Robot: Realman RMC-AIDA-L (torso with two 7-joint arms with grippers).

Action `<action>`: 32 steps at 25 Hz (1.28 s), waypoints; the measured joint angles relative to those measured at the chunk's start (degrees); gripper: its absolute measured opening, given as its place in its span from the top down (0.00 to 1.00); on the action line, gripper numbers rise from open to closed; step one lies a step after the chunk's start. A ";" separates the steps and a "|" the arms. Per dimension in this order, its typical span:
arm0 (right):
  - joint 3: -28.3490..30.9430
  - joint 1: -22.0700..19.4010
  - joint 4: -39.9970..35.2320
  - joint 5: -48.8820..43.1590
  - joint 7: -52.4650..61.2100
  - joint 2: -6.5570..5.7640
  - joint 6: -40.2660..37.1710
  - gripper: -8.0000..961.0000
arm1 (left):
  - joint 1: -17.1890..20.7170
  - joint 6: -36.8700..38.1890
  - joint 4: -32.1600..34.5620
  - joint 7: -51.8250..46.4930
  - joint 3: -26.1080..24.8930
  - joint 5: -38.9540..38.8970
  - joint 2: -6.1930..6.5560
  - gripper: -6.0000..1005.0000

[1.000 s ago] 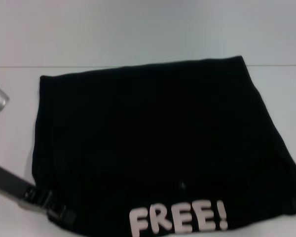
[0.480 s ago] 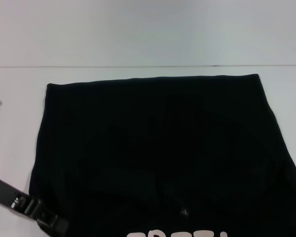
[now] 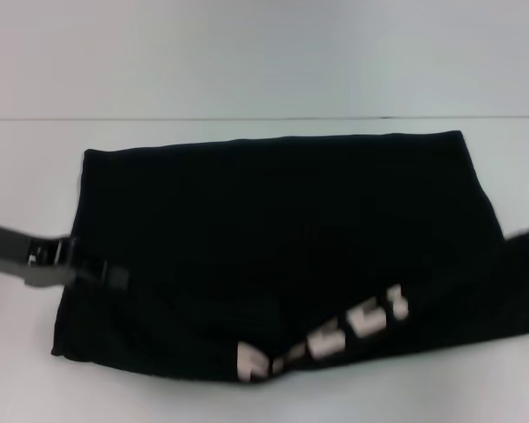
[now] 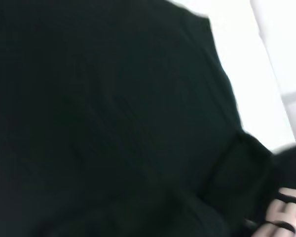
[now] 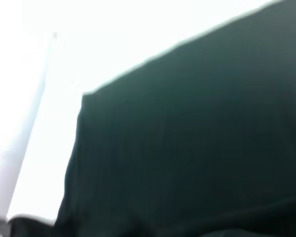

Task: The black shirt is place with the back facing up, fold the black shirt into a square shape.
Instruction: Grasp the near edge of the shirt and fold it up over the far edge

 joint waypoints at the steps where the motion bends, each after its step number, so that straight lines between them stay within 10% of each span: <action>1: 0.07 0.57 1.20 0.22 -0.02 -0.51 2.39 0.93 | -0.11 -2.25 -0.10 -1.31 -0.06 -0.20 -0.01 0.96; 12: -6.37 6.31 14.69 -0.25 0.55 0.06 30.28 0.93 | -2.05 -26.52 -5.08 -9.09 2.45 -1.55 -1.96 0.96; 25: -12.43 11.60 15.39 -0.37 3.25 0.65 42.68 0.93 | -4.34 -38.14 -5.02 -10.72 3.05 -6.97 -2.17 0.96; 32: -19.89 12.98 20.03 -0.35 3.44 1.88 55.09 0.93 | -4.61 -49.47 -6.47 -15.01 13.36 -6.55 -3.62 0.96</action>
